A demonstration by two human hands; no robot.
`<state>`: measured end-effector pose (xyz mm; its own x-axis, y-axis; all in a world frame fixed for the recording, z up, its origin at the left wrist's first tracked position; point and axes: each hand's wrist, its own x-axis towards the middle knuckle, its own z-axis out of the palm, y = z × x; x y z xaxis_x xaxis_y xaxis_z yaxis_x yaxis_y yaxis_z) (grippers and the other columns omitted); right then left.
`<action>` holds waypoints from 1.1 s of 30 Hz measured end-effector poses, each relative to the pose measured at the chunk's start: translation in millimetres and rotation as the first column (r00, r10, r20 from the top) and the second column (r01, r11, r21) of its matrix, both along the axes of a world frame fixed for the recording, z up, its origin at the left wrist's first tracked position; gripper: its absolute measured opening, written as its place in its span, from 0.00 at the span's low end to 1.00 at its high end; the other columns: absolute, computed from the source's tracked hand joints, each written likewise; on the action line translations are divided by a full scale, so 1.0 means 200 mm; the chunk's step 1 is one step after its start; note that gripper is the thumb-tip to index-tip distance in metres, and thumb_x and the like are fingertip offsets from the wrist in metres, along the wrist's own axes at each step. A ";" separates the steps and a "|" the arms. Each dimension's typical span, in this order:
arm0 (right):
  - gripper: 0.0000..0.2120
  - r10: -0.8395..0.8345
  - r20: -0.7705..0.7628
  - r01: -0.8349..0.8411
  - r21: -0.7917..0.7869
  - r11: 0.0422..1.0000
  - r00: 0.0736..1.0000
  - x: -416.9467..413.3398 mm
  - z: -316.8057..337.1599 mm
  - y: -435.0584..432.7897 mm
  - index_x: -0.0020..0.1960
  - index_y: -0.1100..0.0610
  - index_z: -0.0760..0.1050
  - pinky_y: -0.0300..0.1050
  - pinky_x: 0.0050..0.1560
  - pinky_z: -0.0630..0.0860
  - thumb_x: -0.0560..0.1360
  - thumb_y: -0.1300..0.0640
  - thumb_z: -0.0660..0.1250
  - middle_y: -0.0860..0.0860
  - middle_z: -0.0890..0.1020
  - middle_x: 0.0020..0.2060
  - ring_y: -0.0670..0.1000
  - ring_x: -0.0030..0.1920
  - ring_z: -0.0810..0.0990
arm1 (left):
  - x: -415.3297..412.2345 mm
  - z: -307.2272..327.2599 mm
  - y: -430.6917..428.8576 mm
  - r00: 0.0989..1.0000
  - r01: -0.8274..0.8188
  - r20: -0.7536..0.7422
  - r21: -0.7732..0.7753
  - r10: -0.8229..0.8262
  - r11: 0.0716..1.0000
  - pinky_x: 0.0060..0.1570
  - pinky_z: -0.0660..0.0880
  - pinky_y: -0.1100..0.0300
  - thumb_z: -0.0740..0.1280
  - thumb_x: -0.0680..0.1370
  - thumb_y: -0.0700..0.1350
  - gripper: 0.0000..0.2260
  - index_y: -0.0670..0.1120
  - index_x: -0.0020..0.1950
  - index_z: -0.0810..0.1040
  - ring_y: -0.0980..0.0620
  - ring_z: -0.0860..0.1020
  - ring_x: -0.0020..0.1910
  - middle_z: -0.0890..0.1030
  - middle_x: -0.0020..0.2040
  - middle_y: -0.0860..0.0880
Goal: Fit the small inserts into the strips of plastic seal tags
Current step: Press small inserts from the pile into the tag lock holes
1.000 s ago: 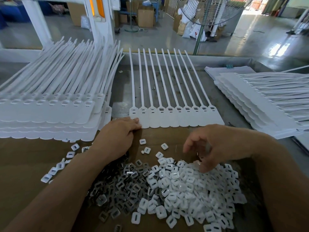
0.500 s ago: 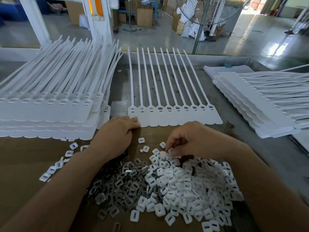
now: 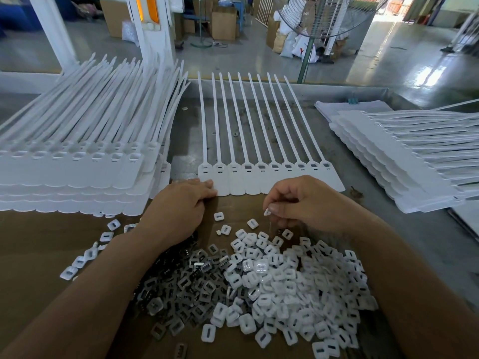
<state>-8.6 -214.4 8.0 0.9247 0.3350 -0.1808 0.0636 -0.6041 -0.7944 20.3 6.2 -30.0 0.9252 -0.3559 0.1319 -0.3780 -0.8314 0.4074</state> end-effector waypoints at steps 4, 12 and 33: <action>0.06 -0.037 0.092 0.043 -0.061 0.997 0.995 0.01 0.00 0.00 0.41 0.49 0.78 0.32 0.39 0.76 0.72 0.60 0.70 0.47 0.83 0.36 0.42 0.38 0.81 | -0.01 -0.01 0.00 1.000 0.002 0.002 -0.008 -0.002 1.000 0.68 0.52 0.62 0.56 0.78 0.36 0.19 0.50 0.66 0.71 0.56 0.62 0.70 0.67 0.69 0.55; 0.11 -0.137 0.258 0.170 -0.112 0.979 0.956 0.17 0.01 0.03 0.39 0.47 0.75 0.31 0.42 0.74 0.73 0.63 0.68 0.43 0.80 0.39 0.41 0.42 0.79 | -0.01 -0.01 0.00 1.000 0.001 0.010 -0.021 -0.001 1.000 0.68 0.51 0.64 0.56 0.77 0.36 0.19 0.50 0.66 0.71 0.58 0.61 0.70 0.67 0.69 0.56; 0.09 -0.255 0.294 0.312 -0.166 0.935 0.921 0.49 -0.15 0.16 0.39 0.49 0.78 0.35 0.41 0.70 0.74 0.61 0.66 0.44 0.79 0.38 0.42 0.40 0.75 | 0.00 -0.02 0.00 0.999 0.017 0.048 -0.048 -0.015 0.999 0.65 0.55 0.67 0.57 0.77 0.35 0.19 0.49 0.64 0.73 0.56 0.63 0.69 0.69 0.68 0.55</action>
